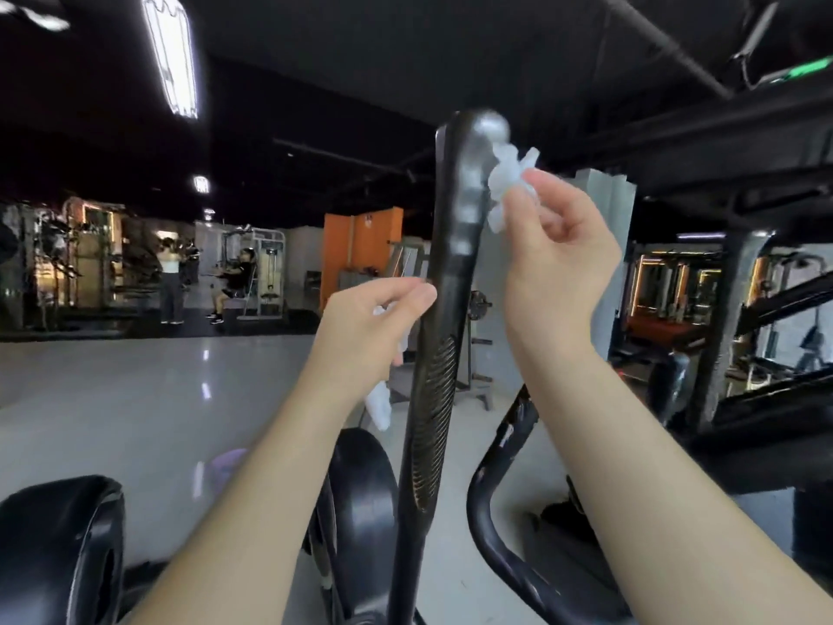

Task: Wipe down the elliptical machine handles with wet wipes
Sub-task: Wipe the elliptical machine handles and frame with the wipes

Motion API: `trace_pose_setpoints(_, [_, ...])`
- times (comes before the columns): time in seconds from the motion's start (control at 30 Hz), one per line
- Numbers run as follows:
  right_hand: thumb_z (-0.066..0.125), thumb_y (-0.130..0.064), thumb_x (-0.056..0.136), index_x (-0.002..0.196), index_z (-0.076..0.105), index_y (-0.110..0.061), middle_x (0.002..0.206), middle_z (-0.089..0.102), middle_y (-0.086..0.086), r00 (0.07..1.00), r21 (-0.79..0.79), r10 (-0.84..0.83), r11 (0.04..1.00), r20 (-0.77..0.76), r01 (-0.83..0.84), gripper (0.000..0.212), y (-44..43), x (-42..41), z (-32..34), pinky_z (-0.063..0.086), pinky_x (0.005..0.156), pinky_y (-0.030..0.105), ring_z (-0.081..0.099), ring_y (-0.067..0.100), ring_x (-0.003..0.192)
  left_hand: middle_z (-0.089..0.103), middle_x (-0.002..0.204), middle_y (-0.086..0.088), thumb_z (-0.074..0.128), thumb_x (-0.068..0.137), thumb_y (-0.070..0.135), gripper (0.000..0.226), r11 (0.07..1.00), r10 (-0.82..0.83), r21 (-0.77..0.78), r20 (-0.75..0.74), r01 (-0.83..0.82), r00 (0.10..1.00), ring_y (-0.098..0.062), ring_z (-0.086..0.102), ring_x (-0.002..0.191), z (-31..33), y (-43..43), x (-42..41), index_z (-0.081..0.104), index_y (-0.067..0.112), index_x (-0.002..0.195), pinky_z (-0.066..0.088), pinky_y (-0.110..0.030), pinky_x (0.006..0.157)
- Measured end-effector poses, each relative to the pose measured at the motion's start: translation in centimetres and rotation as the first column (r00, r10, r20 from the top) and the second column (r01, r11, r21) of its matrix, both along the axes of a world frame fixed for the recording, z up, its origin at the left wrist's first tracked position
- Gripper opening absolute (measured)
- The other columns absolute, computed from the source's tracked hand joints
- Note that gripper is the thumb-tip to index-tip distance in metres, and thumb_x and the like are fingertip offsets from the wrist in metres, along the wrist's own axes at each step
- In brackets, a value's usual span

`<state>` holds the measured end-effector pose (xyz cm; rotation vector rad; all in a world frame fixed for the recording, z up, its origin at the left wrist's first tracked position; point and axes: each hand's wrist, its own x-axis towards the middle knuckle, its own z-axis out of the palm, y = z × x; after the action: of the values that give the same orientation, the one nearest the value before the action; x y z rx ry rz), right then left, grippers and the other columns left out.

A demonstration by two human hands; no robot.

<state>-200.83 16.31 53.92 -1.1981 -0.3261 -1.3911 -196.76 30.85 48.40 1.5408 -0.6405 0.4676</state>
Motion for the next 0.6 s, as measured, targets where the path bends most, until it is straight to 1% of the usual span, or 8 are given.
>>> trace_pose_setpoints(0.07, [0.077, -0.022, 0.092, 0.100, 0.074, -0.026, 0.108, 0.073, 0.008, 0.997, -0.107, -0.078, 0.991, 0.030, 0.080, 0.009, 0.3, 0.4, 0.7, 0.053, 0.084, 0.018, 0.071, 0.008, 0.092, 0.058, 0.053, 0.016, 0.069, 0.095, 0.040, 0.011, 0.999, -0.033, -0.008, -0.007, 0.033, 0.999, -0.008, 0.052, 0.052, 0.5, 0.0, 0.6, 0.075, 0.042, 0.104, 0.042, -0.020, 0.046])
trace_pose_setpoints(0.1, [0.077, -0.018, 0.092, 0.096, 0.074, -0.027, 0.108, 0.071, 0.006, 0.993, -0.158, -0.112, 0.981, 0.037, 0.116, 0.010, 0.6, 0.6, 0.3, 0.052, 0.082, 0.017, 0.070, 0.009, 0.092, 0.057, 0.054, 0.013, 0.070, 0.094, 0.040, 0.011, 0.999, -0.049, -0.017, -0.018, 0.049, 0.999, -0.009, 0.051, 0.052, 0.6, 0.1, 0.9, 0.075, 0.041, 0.104, 0.041, -0.021, 0.046])
trace_pose_setpoints(0.17, [0.076, -0.010, 0.093, 0.093, 0.072, -0.029, 0.100, 0.070, 0.003, 0.983, -0.238, -0.177, 0.954, 0.045, 0.182, 0.019, 0.7, 0.7, -1.6, 0.050, 0.080, 0.018, 0.067, 0.010, 0.088, 0.055, 0.053, 0.007, 0.071, 0.093, 0.040, 0.012, 0.997, -0.078, -0.027, -0.023, 0.077, 0.997, -0.009, 0.049, 0.050, 0.6, 0.2, 1.4, 0.076, 0.039, 0.104, 0.040, -0.019, 0.046])
trace_pose_setpoints(0.27, [0.077, -0.006, 0.091, 0.089, 0.072, -0.028, 0.093, 0.070, 0.001, 0.969, -0.333, -0.243, 0.912, 0.031, 0.240, 0.023, 0.2, 0.4, -3.8, 0.048, 0.076, 0.017, 0.066, 0.011, 0.084, 0.054, 0.049, 0.009, 0.072, 0.092, 0.043, 0.011, 0.994, -0.106, -0.019, -0.010, 0.106, 0.994, -0.007, 0.050, 0.049, 0.6, 0.3, 1.7, 0.075, 0.041, 0.103, 0.039, -0.016, 0.048])
trace_pose_setpoints(0.37, [0.076, -0.007, 0.091, 0.084, 0.072, -0.026, 0.091, 0.070, 0.001, 0.959, -0.370, -0.276, 0.886, 0.066, 0.280, 0.020, 0.2, 0.1, -0.7, 0.047, 0.076, 0.015, 0.066, 0.011, 0.086, 0.054, 0.047, 0.011, 0.072, 0.092, 0.041, 0.017, 0.993, -0.120, -0.012, -0.005, 0.120, 0.993, -0.005, 0.050, 0.047, 0.9, 0.4, 1.9, 0.075, 0.039, 0.108, 0.039, -0.018, 0.051])
trace_pose_setpoints(0.47, [0.075, -0.005, 0.090, 0.084, 0.073, -0.021, 0.092, 0.069, 0.005, 0.918, -0.342, -0.339, 0.854, 0.206, 0.392, 0.017, 0.4, -0.2, 4.3, 0.044, 0.078, 0.013, 0.063, 0.007, 0.088, 0.056, 0.047, 0.013, 0.072, 0.092, 0.040, 0.019, 0.992, -0.122, -0.007, -0.001, 0.122, 0.992, -0.003, 0.048, 0.042, 0.9, 0.5, 1.7, 0.075, 0.036, 0.110, 0.043, -0.022, 0.058])
trace_pose_setpoints(0.53, [0.073, -0.002, 0.091, 0.087, 0.076, -0.015, 0.095, 0.070, 0.004, 0.891, -0.388, -0.352, 0.808, 0.288, 0.444, 0.013, 0.4, -0.4, 5.5, 0.045, 0.080, 0.015, 0.064, 0.009, 0.092, 0.056, 0.047, 0.016, 0.072, 0.092, 0.040, 0.020, 0.991, -0.134, -0.017, 0.001, 0.134, 0.991, -0.003, 0.047, 0.042, 0.9, 0.5, 1.6, 0.075, 0.035, 0.111, 0.044, -0.021, 0.058])
trace_pose_setpoints(0.6, [0.072, 0.000, 0.092, 0.086, 0.076, -0.010, 0.096, 0.071, -0.001, 0.866, -0.521, -0.378, 0.692, 0.327, 0.499, 0.012, 0.5, 0.0, 3.9, 0.046, 0.082, 0.019, 0.064, 0.013, 0.095, 0.055, 0.046, 0.015, 0.073, 0.091, 0.038, 0.020, 0.989, -0.146, -0.028, -0.008, 0.146, 0.989, -0.005, 0.046, 0.044, 0.8, 0.5, 1.7, 0.075, 0.035, 0.111, 0.042, -0.020, 0.053])
